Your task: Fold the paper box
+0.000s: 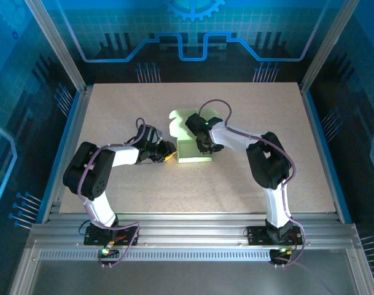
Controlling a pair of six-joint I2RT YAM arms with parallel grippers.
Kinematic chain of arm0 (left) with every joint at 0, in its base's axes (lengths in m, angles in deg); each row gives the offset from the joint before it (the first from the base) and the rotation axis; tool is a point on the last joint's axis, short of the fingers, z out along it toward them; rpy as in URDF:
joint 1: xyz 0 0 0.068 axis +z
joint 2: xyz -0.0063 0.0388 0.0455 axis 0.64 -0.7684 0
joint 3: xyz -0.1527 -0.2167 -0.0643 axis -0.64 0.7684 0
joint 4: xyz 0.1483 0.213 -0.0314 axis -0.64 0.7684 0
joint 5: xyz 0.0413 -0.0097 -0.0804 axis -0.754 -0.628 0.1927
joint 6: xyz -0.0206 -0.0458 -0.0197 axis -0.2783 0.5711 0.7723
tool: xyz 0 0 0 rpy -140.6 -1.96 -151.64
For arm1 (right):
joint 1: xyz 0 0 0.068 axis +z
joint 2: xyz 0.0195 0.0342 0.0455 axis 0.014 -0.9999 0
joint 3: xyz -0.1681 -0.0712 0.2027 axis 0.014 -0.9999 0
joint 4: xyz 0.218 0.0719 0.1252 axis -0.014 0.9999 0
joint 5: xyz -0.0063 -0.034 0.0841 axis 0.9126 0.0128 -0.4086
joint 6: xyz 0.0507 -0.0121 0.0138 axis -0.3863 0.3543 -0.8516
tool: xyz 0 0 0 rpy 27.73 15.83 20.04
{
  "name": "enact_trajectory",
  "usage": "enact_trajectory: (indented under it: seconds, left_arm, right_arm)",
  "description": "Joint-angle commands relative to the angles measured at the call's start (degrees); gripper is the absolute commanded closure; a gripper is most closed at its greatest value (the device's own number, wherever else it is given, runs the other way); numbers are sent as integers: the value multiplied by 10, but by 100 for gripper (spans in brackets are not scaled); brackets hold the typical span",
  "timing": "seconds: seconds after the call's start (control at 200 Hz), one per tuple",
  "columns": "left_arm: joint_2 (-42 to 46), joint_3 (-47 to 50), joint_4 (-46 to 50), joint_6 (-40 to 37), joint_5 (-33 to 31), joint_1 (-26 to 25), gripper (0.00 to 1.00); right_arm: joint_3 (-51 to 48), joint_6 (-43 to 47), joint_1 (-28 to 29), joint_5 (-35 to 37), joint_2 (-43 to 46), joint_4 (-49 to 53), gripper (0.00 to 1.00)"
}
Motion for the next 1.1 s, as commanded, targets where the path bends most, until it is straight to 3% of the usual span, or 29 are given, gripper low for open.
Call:
enact_trajectory:
  seconds: [0.0, 0.1, 0.27, 0.405, 0.57, 0.795, 0.941, 1.061, 1.096]
  left_arm:
    - [14, -2, 12, -9, -6, -1, 66]
    - [15, -1, 13, -9, -6, -1, 66]
    - [14, -5, 13, -8, -4, -1, 66]
    - [9, -8, 11, -7, -1, -2, 66]
    - [1, -9, -2, 6, 9, -3, 66]
    - [-10, -17, -6, 13, 12, -9, 66]
    - [0, -13, 4, 4, 3, -9, 66]
    - [9, -12, 13, -6, -6, -8, 66]
    - [12, -13, 15, -8, -8, -8, 66]
  right_arm:
    - [-4, -3, -6, -12, -7, 17, 72]
    - [-7, -3, -7, -14, -8, 17, 74]
    - [-5, -1, -9, -15, -13, 15, 94]
    - [-12, -8, -8, -20, -26, 12, 100]
    - [-29, -24, -1, -6, -42, 10, 100]
    - [-28, -98, 22, 111, -91, 56, 100]
    - [-31, -105, 29, 126, -64, 55, 100]
    - [-12, -97, 26, 125, -37, 60, 79]
    - [-5, -92, 25, 122, -31, 60, 69]
